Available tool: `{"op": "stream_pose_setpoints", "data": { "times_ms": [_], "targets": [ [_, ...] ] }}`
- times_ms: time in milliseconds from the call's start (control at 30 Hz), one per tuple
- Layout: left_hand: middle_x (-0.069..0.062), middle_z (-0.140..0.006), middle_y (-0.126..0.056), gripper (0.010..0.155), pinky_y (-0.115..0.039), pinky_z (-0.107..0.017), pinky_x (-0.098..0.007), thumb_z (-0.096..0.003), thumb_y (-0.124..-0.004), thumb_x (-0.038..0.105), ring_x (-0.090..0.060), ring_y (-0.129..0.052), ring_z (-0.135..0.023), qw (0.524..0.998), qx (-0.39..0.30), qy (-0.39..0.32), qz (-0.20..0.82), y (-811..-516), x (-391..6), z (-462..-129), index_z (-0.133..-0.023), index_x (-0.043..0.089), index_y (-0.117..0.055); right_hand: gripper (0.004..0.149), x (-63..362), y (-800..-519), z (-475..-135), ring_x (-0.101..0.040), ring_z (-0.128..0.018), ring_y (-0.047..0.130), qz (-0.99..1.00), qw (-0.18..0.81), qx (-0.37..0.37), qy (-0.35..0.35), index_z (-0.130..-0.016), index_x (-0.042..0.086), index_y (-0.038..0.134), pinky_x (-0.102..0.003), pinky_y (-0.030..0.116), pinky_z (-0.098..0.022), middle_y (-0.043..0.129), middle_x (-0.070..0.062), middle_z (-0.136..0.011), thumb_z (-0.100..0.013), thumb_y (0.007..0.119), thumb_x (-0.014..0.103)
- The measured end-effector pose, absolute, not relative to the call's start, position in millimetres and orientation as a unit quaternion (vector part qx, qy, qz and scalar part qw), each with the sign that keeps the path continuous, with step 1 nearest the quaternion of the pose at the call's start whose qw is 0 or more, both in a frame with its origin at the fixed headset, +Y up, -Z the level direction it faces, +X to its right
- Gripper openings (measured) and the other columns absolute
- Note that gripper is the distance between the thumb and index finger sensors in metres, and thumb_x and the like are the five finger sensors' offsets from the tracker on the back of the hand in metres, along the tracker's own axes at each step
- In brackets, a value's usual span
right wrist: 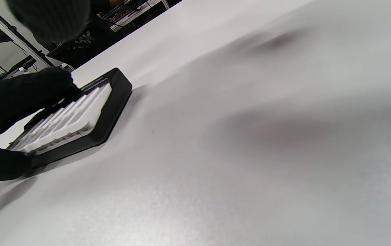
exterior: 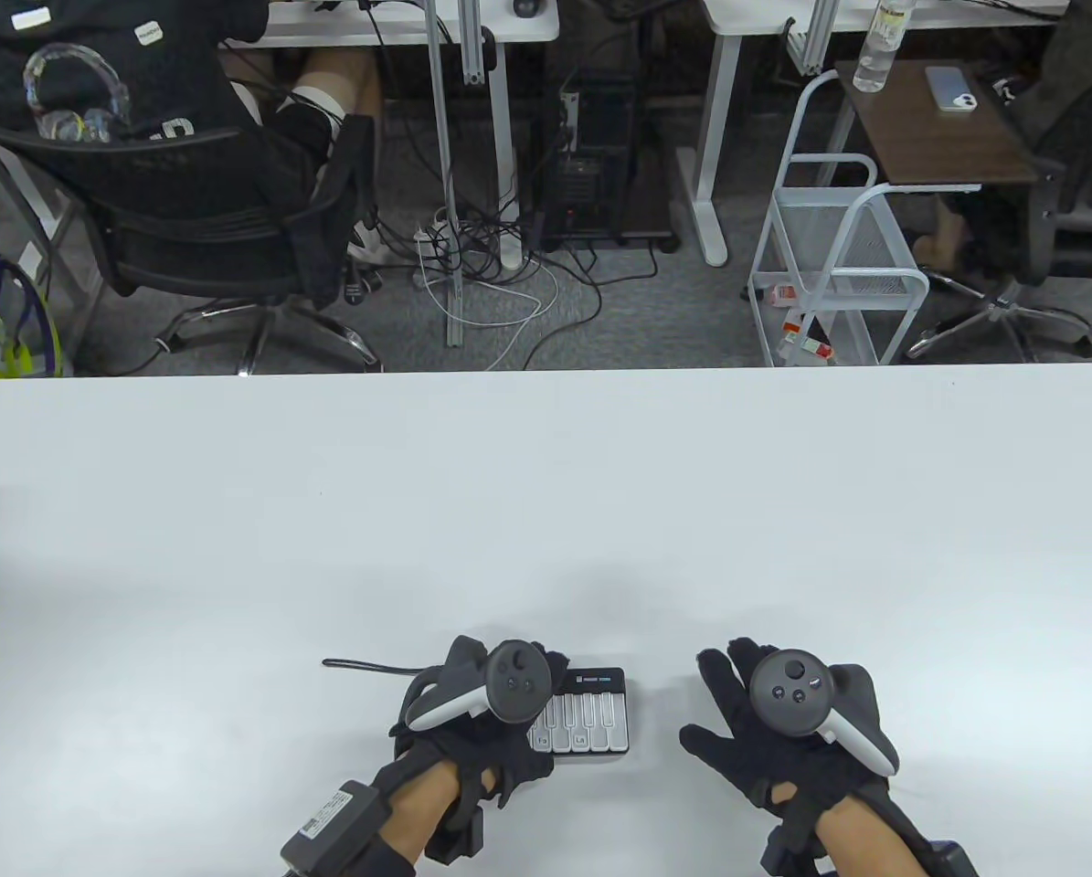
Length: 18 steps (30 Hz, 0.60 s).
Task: Press Re-Fa-La on toy piano
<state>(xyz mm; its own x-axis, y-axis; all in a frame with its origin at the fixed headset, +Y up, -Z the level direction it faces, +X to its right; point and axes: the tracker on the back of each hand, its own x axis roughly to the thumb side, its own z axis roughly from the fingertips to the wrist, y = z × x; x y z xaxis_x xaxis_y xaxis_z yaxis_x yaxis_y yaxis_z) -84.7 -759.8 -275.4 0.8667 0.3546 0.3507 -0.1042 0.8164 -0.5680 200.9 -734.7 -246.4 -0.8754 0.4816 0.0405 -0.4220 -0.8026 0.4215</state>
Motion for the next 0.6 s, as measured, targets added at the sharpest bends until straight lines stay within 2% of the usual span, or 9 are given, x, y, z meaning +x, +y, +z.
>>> {"op": "stream_pose_setpoints", "data": {
  "times_ms": [367,600],
  "targets": [
    [-0.01,-0.116,-0.019,0.098,-0.025,-0.074,-0.063,-0.0436,-0.08,0.057,-0.043,-0.027,-0.109,0.942,-0.216,-0.184,0.178,-729,-120,-265,-0.107,0.022,-0.014,0.083,201,-735,-246,-0.049,-0.103,0.008,0.947,0.238,0.075,0.203,-0.105,0.024,0.028,-0.068,0.018,-0.069,0.009,-0.013,-0.111,-0.042,0.069,0.059],
    [-0.01,-0.116,-0.029,0.094,-0.03,-0.075,-0.061,-0.0442,-0.079,0.057,-0.042,-0.037,-0.109,0.951,-0.178,-0.161,0.194,-731,-140,-256,-0.108,0.021,-0.021,0.083,201,-736,-246,-0.049,-0.103,0.008,0.947,0.235,0.075,0.204,-0.105,0.024,0.028,-0.068,0.018,-0.069,0.009,-0.013,-0.111,-0.042,0.069,0.059]
  ]
}}
